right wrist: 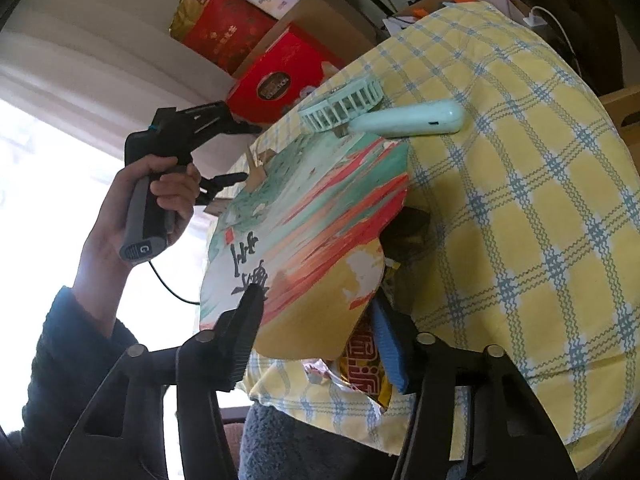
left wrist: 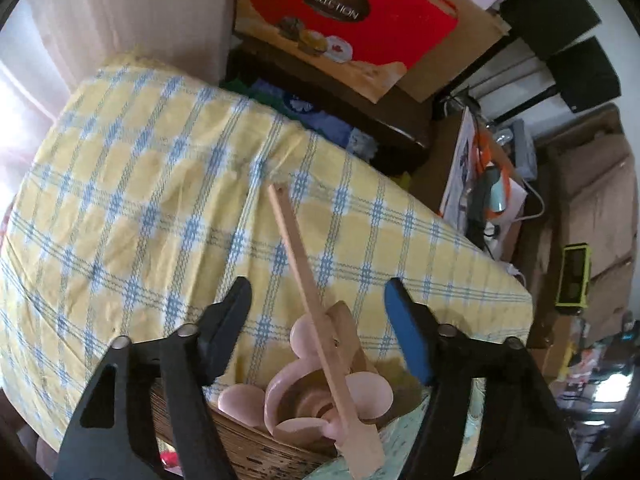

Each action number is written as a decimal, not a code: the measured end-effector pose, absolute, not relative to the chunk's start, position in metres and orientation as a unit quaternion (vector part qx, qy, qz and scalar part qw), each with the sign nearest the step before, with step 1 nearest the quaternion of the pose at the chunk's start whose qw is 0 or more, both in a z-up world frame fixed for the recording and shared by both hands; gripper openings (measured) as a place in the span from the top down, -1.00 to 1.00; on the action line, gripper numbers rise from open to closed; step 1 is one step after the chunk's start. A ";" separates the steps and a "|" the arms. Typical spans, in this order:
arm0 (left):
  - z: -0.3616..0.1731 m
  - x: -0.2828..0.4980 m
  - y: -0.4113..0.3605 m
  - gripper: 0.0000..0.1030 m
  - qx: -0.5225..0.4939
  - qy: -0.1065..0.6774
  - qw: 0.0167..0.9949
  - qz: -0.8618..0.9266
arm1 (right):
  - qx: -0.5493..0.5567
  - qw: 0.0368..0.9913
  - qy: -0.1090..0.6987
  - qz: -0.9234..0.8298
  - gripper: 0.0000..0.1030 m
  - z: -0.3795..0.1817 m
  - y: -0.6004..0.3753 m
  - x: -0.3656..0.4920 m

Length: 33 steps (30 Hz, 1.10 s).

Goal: Organize objects

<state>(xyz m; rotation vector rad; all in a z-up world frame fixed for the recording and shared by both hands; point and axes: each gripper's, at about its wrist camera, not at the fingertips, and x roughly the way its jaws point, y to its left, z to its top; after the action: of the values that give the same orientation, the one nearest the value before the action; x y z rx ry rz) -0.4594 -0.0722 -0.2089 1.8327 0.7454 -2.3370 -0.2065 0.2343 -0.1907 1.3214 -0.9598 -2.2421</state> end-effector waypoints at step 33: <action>-0.152 -0.411 -0.073 0.78 0.503 0.227 0.061 -0.832 | 0.385 0.236 -0.338 -0.826 0.87 -0.164 0.243 -0.197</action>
<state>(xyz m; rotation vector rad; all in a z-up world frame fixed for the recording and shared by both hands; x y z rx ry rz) -0.4111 -0.0729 -0.1515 1.5204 0.6870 -2.5163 -0.1975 0.2425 -0.1642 1.0553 -0.9280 -2.2649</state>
